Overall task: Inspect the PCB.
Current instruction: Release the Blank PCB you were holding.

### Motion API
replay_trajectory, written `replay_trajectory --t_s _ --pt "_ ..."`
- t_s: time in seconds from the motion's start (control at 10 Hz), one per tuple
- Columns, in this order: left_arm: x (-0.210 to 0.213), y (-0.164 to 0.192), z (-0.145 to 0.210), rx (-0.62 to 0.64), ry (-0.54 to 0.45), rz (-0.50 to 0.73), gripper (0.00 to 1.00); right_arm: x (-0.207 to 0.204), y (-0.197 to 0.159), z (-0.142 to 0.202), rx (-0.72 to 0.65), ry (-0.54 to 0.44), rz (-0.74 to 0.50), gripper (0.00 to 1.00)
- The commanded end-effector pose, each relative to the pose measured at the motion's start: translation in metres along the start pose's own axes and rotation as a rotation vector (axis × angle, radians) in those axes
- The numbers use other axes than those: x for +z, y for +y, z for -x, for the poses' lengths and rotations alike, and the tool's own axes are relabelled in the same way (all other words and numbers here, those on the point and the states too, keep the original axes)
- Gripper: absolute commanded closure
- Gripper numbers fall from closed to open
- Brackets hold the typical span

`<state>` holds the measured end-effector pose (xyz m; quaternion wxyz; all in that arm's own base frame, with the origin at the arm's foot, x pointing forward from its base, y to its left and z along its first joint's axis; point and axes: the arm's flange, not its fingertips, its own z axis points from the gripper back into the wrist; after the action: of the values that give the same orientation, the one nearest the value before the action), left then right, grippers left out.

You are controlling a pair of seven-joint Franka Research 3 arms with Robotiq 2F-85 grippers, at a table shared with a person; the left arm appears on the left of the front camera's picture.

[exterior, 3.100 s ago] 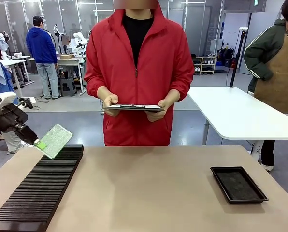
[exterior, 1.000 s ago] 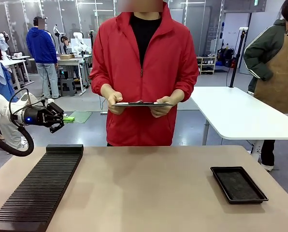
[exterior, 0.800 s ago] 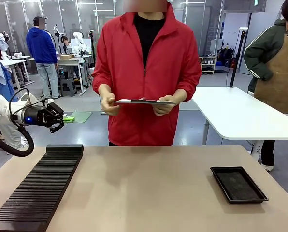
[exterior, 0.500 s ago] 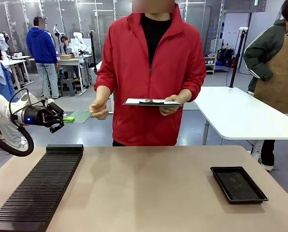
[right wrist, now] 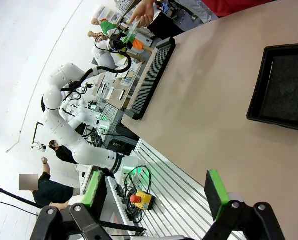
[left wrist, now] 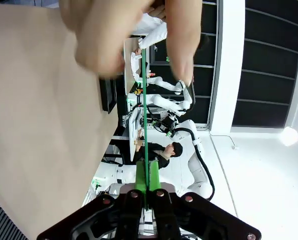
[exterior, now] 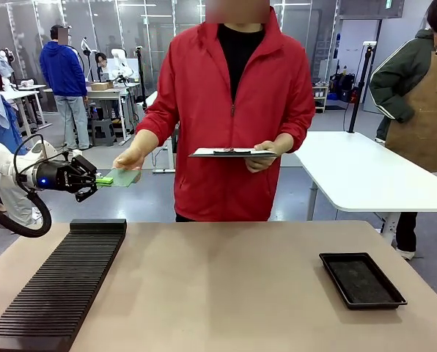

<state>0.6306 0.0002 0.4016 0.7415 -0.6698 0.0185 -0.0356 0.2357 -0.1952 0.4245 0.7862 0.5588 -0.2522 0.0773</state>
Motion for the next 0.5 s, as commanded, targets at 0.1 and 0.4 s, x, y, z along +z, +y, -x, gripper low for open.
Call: replay_trajectory --t_s 0.1,0.4 --pt "-0.0011 -0.0028 0.0029 0.000 0.008 -0.011 0.97 0.0010 -0.0004 -0.0013 0.020 -0.009 -0.009 0.00" --pt "-0.0011 -0.0028 0.0029 0.000 0.008 -0.011 0.97 0.0010 -0.0004 -0.0013 0.020 -0.009 -0.009 0.00"
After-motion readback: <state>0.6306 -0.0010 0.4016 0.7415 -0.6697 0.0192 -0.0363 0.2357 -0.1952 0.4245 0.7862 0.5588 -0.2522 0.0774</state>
